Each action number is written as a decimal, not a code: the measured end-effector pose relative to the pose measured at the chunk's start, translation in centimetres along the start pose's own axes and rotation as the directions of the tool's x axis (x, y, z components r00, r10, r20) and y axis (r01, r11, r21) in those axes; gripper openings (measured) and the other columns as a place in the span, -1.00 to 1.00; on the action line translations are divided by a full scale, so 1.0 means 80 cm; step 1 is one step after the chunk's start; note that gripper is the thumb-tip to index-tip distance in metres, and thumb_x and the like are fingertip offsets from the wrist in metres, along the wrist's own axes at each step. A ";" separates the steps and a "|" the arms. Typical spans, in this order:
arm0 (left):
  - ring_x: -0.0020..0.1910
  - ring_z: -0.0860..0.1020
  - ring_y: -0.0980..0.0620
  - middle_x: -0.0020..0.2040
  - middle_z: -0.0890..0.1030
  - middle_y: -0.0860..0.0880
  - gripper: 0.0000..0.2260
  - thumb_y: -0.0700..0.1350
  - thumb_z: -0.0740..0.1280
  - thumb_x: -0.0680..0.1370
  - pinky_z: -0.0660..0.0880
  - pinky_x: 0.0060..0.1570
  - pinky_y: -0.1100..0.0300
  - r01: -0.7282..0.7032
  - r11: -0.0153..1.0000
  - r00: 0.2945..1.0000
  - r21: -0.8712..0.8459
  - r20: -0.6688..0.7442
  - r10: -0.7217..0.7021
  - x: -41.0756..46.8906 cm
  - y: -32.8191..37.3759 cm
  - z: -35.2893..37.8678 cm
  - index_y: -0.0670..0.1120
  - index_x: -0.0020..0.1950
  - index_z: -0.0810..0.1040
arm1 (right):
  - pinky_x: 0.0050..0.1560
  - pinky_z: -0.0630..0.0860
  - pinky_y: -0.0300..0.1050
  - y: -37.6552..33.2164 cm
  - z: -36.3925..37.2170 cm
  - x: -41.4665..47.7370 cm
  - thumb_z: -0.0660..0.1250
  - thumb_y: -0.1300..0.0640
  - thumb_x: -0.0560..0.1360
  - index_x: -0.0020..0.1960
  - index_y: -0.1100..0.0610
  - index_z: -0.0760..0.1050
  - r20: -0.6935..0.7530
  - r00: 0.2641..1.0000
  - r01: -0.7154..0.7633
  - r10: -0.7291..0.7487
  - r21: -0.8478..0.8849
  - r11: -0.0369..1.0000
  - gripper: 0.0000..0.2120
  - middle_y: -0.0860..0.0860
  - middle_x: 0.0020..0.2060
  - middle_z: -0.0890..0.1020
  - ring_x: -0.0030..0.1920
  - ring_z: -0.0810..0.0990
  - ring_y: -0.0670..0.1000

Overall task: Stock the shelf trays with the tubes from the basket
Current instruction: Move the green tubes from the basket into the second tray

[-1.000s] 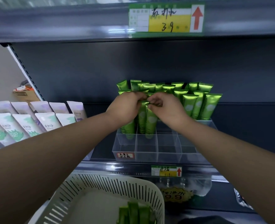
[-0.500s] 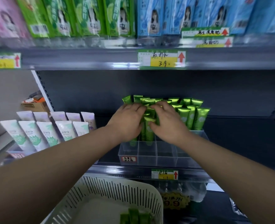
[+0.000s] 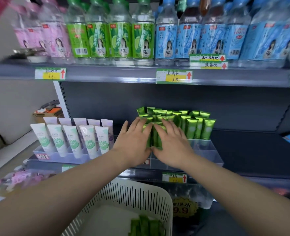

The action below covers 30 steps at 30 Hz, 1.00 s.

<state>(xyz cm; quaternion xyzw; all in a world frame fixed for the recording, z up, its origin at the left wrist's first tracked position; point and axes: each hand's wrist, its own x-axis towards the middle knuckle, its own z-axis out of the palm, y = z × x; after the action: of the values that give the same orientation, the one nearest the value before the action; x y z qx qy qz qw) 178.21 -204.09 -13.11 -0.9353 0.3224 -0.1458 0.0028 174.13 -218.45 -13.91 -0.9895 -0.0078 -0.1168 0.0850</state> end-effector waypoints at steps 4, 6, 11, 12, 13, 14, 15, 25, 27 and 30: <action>0.54 -0.14 -0.05 0.56 -0.05 -0.05 -0.29 0.14 0.20 0.53 -0.09 0.49 -0.12 0.045 0.999 0.999 -0.015 0.015 -0.045 -0.031 0.002 0.008 -0.03 0.54 -0.09 | 0.50 -0.20 0.04 -0.017 0.011 -0.026 0.19 -0.13 0.54 0.54 -0.02 -0.16 0.051 0.998 0.024 -0.025 0.020 1.000 -0.27 -0.02 0.53 -0.18 0.53 -0.25 0.03; 0.54 -0.17 -0.04 0.56 -0.08 -0.05 -0.29 0.13 0.18 0.54 -0.11 0.50 -0.12 0.050 0.999 0.998 -0.017 0.025 -0.049 -0.048 0.004 0.014 -0.04 0.55 -0.12 | 0.51 -0.19 0.03 -0.023 0.022 -0.037 0.18 -0.14 0.54 0.54 -0.02 -0.17 0.065 0.997 0.028 -0.030 0.025 0.999 -0.26 -0.02 0.54 -0.18 0.53 -0.24 0.03; 0.54 -0.20 -0.04 0.56 -0.13 -0.05 -0.29 0.12 0.17 0.55 -0.19 0.50 -0.09 0.068 0.997 0.995 -0.024 0.069 -0.066 -0.088 0.007 0.034 -0.06 0.55 -0.13 | 0.50 -0.16 0.02 -0.033 0.049 -0.063 0.20 -0.12 0.54 0.54 0.00 -0.16 0.097 0.995 0.025 -0.030 0.051 0.998 -0.25 -0.03 0.54 -0.15 0.53 -0.21 0.02; 0.54 -0.20 -0.04 0.56 -0.13 -0.05 -0.29 0.12 0.17 0.54 -0.19 0.49 -0.08 0.073 0.997 0.994 -0.023 0.084 -0.071 -0.096 0.006 0.040 -0.06 0.55 -0.13 | 0.50 -0.15 0.02 -0.036 0.055 -0.068 0.21 -0.12 0.54 0.54 0.00 -0.16 0.110 0.993 0.026 -0.032 0.055 0.998 -0.25 -0.02 0.54 -0.15 0.53 -0.20 0.03; 0.54 -0.19 -0.04 0.56 -0.13 -0.05 -0.29 0.12 0.18 0.54 -0.19 0.49 -0.08 0.075 0.997 0.993 -0.016 0.092 -0.074 -0.104 0.006 0.046 -0.05 0.55 -0.12 | 0.50 -0.14 0.02 -0.038 0.062 -0.075 0.21 -0.12 0.54 0.54 0.01 -0.15 0.119 0.992 0.027 -0.034 0.059 0.998 -0.25 -0.02 0.54 -0.14 0.53 -0.19 0.03; 0.54 -0.18 -0.03 0.56 -0.12 -0.05 -0.28 0.13 0.19 0.53 -0.19 0.50 -0.08 0.077 0.997 0.992 -0.010 0.096 -0.075 -0.112 0.005 0.054 -0.05 0.55 -0.11 | 0.50 -0.14 0.02 -0.041 0.070 -0.081 0.21 -0.13 0.54 0.54 0.01 -0.14 0.131 0.991 0.026 -0.034 0.061 0.998 -0.25 -0.01 0.54 -0.13 0.53 -0.19 0.03; 0.54 -0.18 -0.03 0.56 -0.11 -0.05 -0.28 0.13 0.20 0.53 -0.18 0.50 -0.09 0.080 0.997 0.992 -0.011 0.103 -0.079 -0.119 0.005 0.060 -0.05 0.55 -0.11 | 0.50 -0.13 0.02 -0.043 0.077 -0.087 0.20 -0.14 0.54 0.54 0.01 -0.15 0.148 0.988 0.024 -0.033 0.062 0.998 -0.25 -0.01 0.54 -0.13 0.53 -0.18 0.03; 0.54 -0.17 -0.06 0.56 -0.10 -0.09 -0.28 0.08 0.18 0.55 -0.17 0.51 -0.03 0.107 0.989 0.974 -0.098 0.212 -0.084 -0.166 -0.006 0.122 -0.11 0.55 -0.15 | 0.53 0.00 0.02 -0.049 0.145 -0.125 0.26 -0.13 0.52 0.54 0.06 -0.07 0.289 0.957 -0.015 -0.014 0.098 0.995 -0.24 0.02 0.54 -0.05 0.53 -0.07 0.05; 0.54 -0.14 -0.07 0.56 -0.07 -0.10 -0.29 0.07 0.19 0.55 -0.17 0.51 0.01 0.108 0.985 0.972 -0.133 0.224 -0.077 -0.171 -0.006 0.134 -0.12 0.55 -0.11 | 0.51 0.07 0.00 -0.049 0.154 -0.128 0.28 -0.11 0.51 0.52 0.08 0.01 0.283 0.959 -0.020 -0.012 0.110 0.994 -0.27 0.04 0.52 0.06 0.51 0.04 0.06; 0.54 -0.07 -0.07 0.55 0.01 -0.11 -0.31 0.07 0.19 0.55 -0.13 0.51 0.03 0.120 0.977 0.965 -0.179 0.252 -0.073 -0.178 -0.008 0.156 -0.14 0.54 -0.07 | 0.51 0.09 0.00 -0.048 0.174 -0.128 0.28 -0.10 0.50 0.51 0.08 0.05 0.332 0.943 -0.046 0.001 0.128 0.991 -0.29 0.02 0.50 0.12 0.49 0.11 0.04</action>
<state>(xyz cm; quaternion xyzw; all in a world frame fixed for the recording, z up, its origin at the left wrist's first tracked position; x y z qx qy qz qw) 171.36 -196.11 -28.89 -0.9566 0.2860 0.0019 -0.0552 167.26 -212.23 -28.96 -0.9871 -0.0182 0.0527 0.1499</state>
